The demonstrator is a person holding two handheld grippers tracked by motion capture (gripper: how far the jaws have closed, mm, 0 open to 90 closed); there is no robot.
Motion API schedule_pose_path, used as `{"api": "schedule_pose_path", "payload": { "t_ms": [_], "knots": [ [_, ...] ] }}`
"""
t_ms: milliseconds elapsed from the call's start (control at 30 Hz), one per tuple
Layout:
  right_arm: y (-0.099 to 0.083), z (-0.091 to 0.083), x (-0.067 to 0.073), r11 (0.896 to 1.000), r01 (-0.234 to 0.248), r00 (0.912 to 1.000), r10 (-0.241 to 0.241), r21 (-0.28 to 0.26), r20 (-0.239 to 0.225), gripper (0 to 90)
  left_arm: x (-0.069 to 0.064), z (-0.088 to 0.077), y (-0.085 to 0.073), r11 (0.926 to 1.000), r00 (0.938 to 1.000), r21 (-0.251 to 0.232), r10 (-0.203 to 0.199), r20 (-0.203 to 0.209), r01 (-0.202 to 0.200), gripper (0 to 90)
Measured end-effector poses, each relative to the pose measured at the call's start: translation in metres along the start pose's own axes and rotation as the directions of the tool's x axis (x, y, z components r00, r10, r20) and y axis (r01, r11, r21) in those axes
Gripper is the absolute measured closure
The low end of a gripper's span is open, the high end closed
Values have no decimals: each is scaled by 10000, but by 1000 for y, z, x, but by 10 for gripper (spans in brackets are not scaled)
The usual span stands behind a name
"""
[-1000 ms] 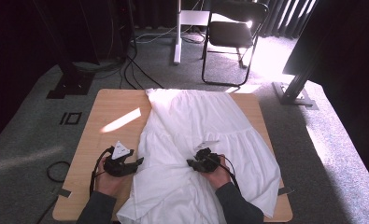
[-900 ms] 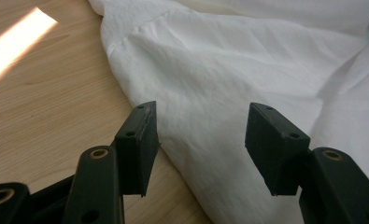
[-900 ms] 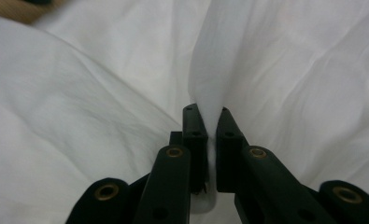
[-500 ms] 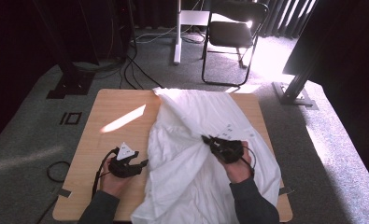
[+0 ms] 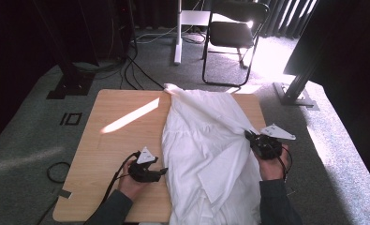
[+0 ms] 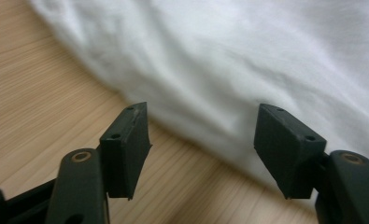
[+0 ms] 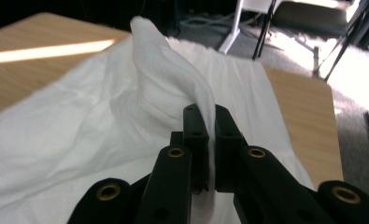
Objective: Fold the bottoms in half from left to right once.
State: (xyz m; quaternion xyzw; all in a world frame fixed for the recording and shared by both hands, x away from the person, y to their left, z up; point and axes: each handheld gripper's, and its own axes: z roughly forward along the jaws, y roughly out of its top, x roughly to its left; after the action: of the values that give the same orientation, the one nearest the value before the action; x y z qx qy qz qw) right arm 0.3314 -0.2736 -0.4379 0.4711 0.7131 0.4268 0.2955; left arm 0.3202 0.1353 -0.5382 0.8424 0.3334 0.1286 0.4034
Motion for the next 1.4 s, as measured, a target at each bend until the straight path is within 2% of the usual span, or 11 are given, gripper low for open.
{"api": "schedule_pose_path", "payload": {
  "t_ms": [233,333,400,500,667,833,933,1067,1200,1333,1400],
  "knots": [
    [-21,8,-12,9985,-359,9994,359,417,2,863,-9,28,0,9967,9980,770,318,-548,-275,317],
    [-26,10,-14,9979,-420,9991,419,490,34,862,-8,26,3,9959,9986,790,454,-277,-431,606],
    [-28,11,-14,9973,-498,9988,496,540,58,862,-7,25,5,9943,9964,878,658,-544,-608,810],
    [-33,12,-14,9967,-522,9986,519,626,61,862,-3,20,4,9923,9930,1080,715,-939,-613,865],
    [-40,14,-9,9933,-733,9961,773,888,-430,863,9,-5,-3,9878,9729,1314,1094,-2037,-835,872],
    [-50,25,18,9919,-157,9937,295,1257,-1085,863,32,-38,-16,9921,9537,1218,645,-2937,-296,873],
    [-53,30,33,9914,22,9867,191,1307,-1613,863,44,-55,-21,9927,9307,1200,380,-3637,64,875],
    [-51,35,53,9911,306,9759,-17,1292,-2181,862,56,-68,-28,9933,9101,917,-267,-4134,709,876],
    [-46,39,62,9904,571,9753,-283,1262,-2190,861,55,-75,-28,9965,9254,331,-591,-3744,771,874],
    [-42,31,53,9941,252,9774,-23,1059,-2112,861,46,-75,-23,9981,9393,-122,-617,-3376,612,873],
    [-39,21,42,9955,-508,9595,709,801,-2728,861,40,-72,-21,9989,9441,-125,-462,-3263,446,872]
  ]
}}
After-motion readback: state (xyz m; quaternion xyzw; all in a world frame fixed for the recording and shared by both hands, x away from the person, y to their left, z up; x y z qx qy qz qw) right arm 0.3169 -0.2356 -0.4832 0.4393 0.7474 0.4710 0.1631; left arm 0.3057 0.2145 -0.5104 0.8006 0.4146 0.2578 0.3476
